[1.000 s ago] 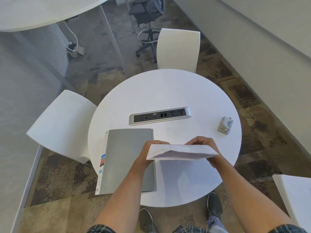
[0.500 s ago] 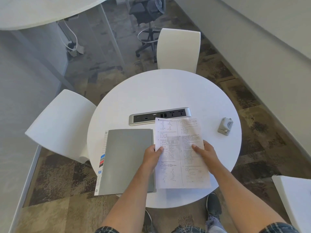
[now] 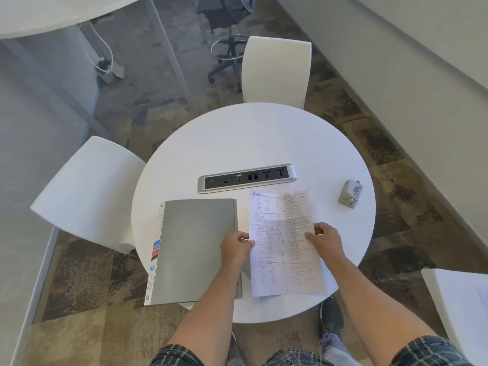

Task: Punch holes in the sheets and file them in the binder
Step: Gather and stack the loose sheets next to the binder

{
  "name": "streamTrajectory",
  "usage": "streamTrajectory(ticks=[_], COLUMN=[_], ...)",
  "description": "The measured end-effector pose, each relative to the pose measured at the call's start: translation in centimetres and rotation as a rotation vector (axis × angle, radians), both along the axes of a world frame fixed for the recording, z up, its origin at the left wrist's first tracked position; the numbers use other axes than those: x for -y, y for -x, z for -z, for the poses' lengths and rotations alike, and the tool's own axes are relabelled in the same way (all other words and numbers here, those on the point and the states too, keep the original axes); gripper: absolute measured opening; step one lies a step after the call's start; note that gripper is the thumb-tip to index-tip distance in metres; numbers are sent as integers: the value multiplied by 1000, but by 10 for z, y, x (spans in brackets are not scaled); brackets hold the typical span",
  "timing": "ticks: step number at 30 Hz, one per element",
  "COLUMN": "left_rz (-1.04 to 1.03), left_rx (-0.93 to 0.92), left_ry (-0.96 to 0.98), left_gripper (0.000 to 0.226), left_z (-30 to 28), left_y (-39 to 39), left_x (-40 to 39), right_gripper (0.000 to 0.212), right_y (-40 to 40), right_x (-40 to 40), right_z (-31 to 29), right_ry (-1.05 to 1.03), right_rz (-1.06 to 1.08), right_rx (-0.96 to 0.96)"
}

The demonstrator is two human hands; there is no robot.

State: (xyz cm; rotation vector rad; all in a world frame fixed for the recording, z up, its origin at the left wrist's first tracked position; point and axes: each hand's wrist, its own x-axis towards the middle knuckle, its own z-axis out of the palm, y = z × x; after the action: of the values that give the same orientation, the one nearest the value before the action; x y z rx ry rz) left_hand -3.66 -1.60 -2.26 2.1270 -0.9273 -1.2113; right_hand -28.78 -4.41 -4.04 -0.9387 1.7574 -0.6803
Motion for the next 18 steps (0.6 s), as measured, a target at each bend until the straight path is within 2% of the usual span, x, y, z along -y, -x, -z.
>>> streamTrajectory(ticks=[5, 18], left_rz=[-18, 43], left_rx=[56, 169], left_ry=[-30, -52], left_gripper=[12, 12], left_z=[4, 13], left_y=[2, 2], left_x=[-2, -4], right_gripper=[22, 34], right_y=[2, 6], right_x=[-2, 3], right_z=[8, 22], right_ry=[-15, -45], right_rz=[-59, -97], right_rx=[-137, -389])
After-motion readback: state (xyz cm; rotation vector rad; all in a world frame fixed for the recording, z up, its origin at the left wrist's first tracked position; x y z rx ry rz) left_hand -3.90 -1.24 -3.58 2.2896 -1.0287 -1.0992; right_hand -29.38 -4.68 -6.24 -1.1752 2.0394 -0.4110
